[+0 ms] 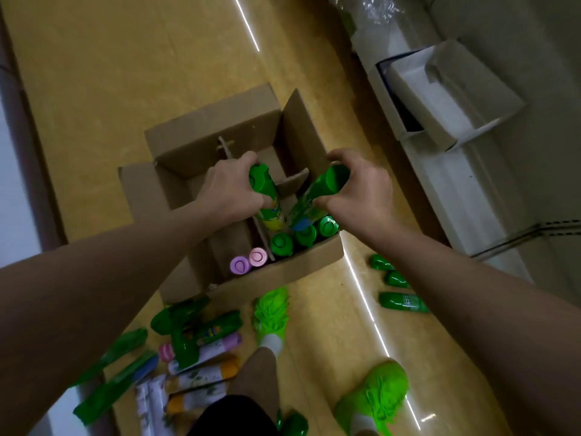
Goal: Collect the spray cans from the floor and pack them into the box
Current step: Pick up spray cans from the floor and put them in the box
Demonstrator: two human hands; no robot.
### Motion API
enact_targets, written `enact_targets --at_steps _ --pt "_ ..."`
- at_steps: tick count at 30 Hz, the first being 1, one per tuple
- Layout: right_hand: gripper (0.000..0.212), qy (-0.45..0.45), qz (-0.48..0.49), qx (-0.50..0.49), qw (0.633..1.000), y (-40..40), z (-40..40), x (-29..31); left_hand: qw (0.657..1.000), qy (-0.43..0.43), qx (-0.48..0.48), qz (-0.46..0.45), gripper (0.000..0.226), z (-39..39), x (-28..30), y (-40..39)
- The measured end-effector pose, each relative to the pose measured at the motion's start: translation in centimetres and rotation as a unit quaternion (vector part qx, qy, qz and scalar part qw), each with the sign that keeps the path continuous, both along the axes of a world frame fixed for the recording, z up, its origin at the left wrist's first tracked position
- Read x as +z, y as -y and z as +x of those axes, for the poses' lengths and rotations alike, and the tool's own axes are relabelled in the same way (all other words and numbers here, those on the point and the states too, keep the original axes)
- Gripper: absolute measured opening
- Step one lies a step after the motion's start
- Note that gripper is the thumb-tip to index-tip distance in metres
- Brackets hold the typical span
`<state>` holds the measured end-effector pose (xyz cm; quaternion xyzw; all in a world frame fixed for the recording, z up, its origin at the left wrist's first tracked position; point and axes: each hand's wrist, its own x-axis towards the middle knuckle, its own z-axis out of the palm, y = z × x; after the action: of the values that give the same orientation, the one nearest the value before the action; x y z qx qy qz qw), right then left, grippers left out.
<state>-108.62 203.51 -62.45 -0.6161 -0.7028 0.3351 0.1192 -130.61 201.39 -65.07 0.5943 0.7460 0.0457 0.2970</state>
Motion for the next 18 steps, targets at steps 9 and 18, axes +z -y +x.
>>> enact_targets --at_steps 9,18 --pt "0.059 -0.007 0.001 0.004 1.0 -3.1 0.0 -2.4 1.0 0.02 -0.004 -0.023 0.068 -0.1 -5.3 0.8" --pt "0.054 0.073 0.022 0.149 0.986 -2.5 -2.4 -7.1 0.998 0.031 0.003 -0.062 0.07 0.2 -10.7 1.8"
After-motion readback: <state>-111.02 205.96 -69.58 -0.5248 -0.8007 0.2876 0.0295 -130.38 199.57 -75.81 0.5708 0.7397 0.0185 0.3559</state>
